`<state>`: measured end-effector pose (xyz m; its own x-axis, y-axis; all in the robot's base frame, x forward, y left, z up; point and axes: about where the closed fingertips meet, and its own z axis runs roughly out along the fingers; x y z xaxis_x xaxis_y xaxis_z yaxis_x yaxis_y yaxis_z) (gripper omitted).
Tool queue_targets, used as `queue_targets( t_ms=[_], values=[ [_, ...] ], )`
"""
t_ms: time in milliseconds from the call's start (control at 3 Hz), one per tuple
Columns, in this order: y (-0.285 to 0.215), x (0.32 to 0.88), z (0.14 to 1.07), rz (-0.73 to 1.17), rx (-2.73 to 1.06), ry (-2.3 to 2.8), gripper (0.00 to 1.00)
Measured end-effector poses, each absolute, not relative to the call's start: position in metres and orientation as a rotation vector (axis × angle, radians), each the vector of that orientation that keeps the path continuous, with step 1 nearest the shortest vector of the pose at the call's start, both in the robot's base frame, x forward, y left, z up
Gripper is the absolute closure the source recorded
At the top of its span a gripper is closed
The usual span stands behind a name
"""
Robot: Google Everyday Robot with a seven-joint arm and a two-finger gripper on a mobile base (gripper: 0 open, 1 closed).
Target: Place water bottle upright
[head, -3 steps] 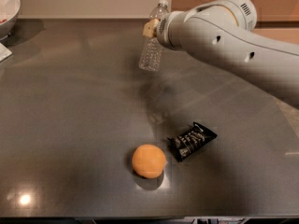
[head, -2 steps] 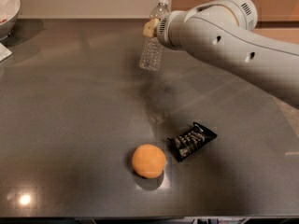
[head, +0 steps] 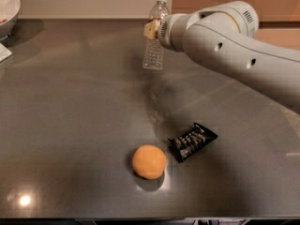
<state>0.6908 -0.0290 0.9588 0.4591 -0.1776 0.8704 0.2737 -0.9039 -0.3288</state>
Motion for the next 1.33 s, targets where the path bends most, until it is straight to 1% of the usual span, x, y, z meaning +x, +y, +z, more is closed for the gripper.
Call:
queue_targets(
  t_ms=[333,667,1333],
  values=[
    [-0.019,0.695,0.953,-1.543,-2.222,-0.269,1.0],
    [-0.006,0.698,0.947,-1.604,-2.162,-0.399,1.0],
    [0.006,0.698,0.935,-1.672,-2.045,-0.505,1.0]
  ],
)
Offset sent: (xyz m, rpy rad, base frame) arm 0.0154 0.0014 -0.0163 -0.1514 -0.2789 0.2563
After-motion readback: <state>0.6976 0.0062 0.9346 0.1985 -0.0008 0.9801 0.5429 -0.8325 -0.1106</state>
